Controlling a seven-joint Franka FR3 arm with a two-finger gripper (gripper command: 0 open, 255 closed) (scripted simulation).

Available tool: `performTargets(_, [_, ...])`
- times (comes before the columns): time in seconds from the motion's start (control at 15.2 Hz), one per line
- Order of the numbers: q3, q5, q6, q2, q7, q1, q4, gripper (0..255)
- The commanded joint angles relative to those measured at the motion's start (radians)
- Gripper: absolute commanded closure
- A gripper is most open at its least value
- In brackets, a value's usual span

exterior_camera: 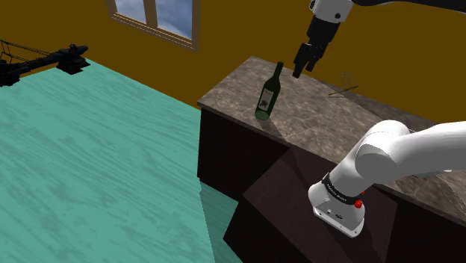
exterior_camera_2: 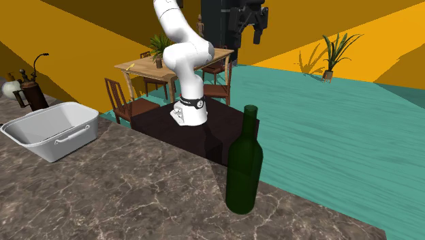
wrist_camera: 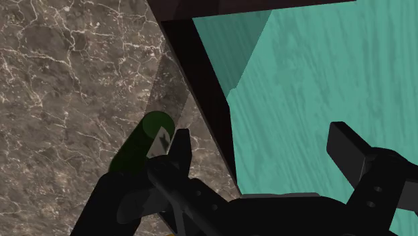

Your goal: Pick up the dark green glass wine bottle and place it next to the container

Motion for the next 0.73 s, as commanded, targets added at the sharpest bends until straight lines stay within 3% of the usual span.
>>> performTargets(0.0, [0.000, 0.000, 0.000, 0.000, 0.000, 0.000, 0.000, 0])
performTargets(0.66, [-0.173, -0.089, 0.186, 0.259, -0.253, -0.029, 0.100, 0])
